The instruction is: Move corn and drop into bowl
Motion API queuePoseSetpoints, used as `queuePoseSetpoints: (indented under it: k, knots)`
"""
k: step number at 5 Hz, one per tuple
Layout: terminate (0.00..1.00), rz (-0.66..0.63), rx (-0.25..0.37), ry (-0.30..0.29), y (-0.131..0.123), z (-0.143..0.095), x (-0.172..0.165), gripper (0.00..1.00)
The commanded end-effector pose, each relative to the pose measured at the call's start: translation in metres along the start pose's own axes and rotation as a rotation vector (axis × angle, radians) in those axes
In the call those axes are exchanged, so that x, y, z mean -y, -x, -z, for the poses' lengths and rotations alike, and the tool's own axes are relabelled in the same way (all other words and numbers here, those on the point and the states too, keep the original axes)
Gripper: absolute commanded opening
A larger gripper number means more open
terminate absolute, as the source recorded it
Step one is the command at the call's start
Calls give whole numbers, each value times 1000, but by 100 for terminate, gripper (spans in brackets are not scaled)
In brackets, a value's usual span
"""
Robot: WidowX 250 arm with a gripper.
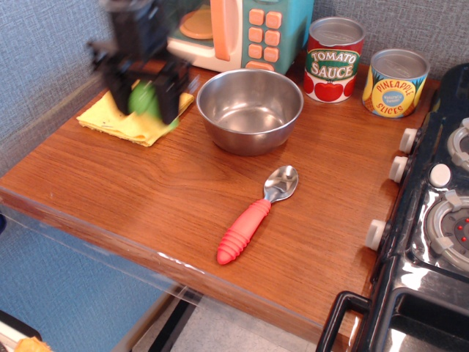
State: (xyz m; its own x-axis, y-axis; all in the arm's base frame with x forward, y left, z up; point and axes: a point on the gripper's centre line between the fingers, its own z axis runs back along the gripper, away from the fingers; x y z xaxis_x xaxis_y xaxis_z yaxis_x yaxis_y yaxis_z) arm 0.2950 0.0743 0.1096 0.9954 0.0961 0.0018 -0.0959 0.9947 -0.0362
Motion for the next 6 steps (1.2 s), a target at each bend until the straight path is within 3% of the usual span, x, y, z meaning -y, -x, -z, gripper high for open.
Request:
queuePoseSetpoints:
  k: [1,3,4,6]
  knots:
    - [0,8,38,40,-67,-6,40,0]
    - [0,16,5,12,-99,18,59,0]
    - [0,8,-4,10,-105,29,59,100]
    - [0,45,8,20,-108,18,61,100]
